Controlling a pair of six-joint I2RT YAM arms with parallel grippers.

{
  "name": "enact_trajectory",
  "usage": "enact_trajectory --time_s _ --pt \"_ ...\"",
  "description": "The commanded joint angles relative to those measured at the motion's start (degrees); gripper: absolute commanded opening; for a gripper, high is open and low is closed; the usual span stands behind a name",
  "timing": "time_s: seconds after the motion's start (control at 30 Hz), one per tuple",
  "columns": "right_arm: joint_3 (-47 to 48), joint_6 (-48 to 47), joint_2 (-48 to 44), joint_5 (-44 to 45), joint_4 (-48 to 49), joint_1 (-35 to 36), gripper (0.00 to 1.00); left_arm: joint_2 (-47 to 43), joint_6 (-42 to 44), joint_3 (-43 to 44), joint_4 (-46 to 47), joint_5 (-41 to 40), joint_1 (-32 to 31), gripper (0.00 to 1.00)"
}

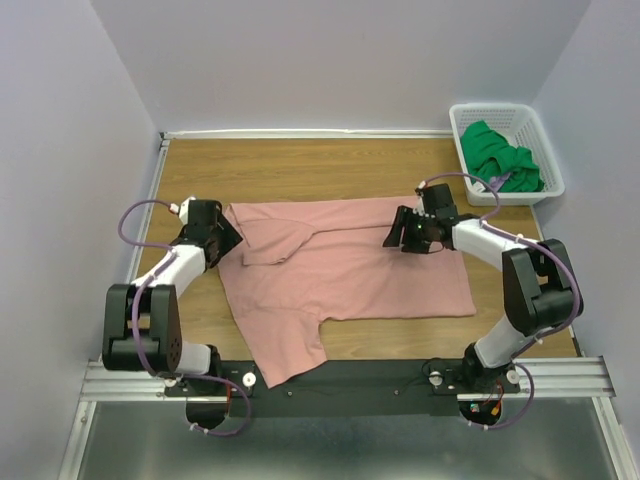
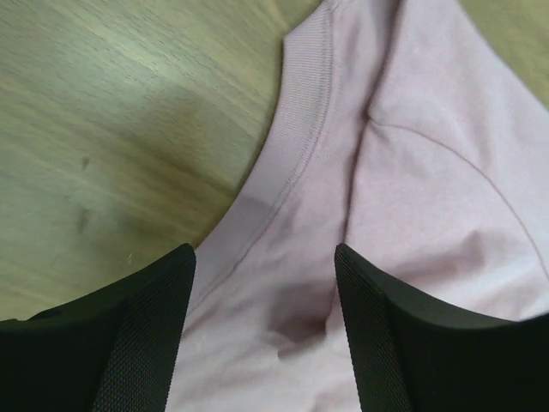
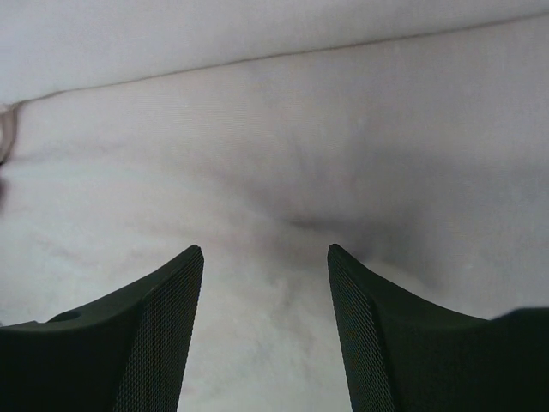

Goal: Fold and stack the t-shirts
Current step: Fold the tshirt

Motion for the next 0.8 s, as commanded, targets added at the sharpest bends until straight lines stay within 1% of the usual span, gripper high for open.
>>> enact_trajectory --time_s 0.0,0.03,0.07,0.1,0.13,0.17,0.2,0.3,0.33,0.4,0.53,0.63,0.73,0.77 --pt "5.4 0.2 -3.7 -0.9 -4.2 3.5 0.68 -10.0 4.1 1.4 -4.7 -0.9 -0.1 0.78" --pt "6.7 0.8 -3.4 -1.6 -4.2 4.8 0.68 -11.6 4.7 1.5 -5.4 -0.6 -0.5 0.79" --pt "9.4 2.0 -3.2 -2.2 -3.7 7.5 0.68 -13.4 5.2 1.5 -7.3 -0.4 -1.6 0.79" --pt "10.5 2.6 -2.1 -2.2 -3.3 9.0 0.68 -16.9 5.6 1.5 -7.9 -0.3 -2.8 0.8" --pt "11.5 3.2 -1.6 -2.1 -2.8 10.4 0.68 -18.5 6.0 1.4 -8.2 -0.4 -4.1 0.81" --pt "12.7 4.3 -0.9 -2.5 -1.0 12.9 0.67 -19.7 6.8 1.0 -8.4 -0.4 -7.7 0.82" --pt "13.2 5.0 -0.2 -2.4 -0.2 13.8 0.67 -21.7 7.3 1.0 -8.5 -0.5 -10.0 0.82" --pt "13.7 6.9 2.1 -1.2 2.1 16.0 0.67 -21.3 9.1 2.3 -8.9 -3.6 -17.5 0.81" --pt "13.3 7.2 2.5 -1.0 2.4 16.1 0.67 -19.7 9.4 2.8 -9.1 -4.5 -21.4 0.81" --pt "12.1 7.5 2.5 0.3 3.0 16.1 0.67 -16.1 9.5 3.8 -9.0 -5.6 -25.4 0.78" --pt "9.4 6.6 0.7 3.2 2.9 16.1 0.68 -8.6 10.0 6.1 -8.9 -6.3 -28.9 0.76" --pt "8.0 6.2 -0.5 3.4 2.9 16.0 0.69 -3.1 10.1 8.2 -9.0 -7.7 -30.6 0.75" --pt "6.7 6.1 -1.0 3.3 2.9 16.1 0.69 1.3 11.2 10.8 -10.0 -12.7 -32.7 0.74" --pt "6.4 6.2 -1.2 3.3 2.9 16.0 0.69 2.2 11.2 11.5 -10.3 -12.7 -33.2 0.74"
